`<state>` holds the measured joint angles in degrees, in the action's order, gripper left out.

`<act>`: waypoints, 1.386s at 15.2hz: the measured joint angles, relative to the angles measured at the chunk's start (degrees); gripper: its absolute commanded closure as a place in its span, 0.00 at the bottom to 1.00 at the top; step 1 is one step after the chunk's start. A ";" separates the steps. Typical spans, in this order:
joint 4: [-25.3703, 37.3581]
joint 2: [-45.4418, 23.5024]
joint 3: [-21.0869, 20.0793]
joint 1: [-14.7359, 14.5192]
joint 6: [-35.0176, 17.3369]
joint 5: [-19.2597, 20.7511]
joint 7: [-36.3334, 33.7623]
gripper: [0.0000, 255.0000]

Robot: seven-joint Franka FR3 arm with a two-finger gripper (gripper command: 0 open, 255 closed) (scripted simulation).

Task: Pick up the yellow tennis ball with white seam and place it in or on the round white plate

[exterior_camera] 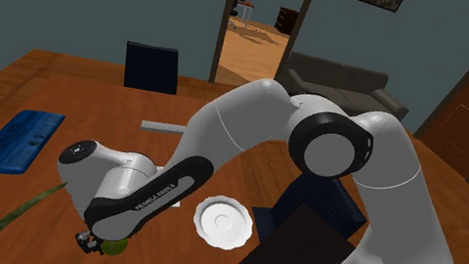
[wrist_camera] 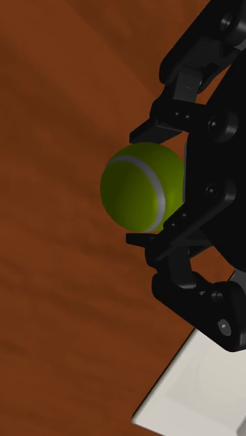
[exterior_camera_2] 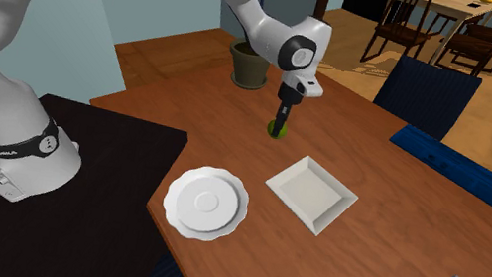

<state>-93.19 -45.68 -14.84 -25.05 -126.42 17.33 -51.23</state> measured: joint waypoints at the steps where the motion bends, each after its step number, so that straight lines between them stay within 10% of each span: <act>1: -0.02 0.02 -0.01 0.00 -0.01 0.00 0.00 1.00; 21: -1.06 8.04 -1.81 1.20 6.92 -2.23 1.40 1.00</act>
<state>-94.25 -37.64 -16.65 -23.85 -119.50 15.10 -49.83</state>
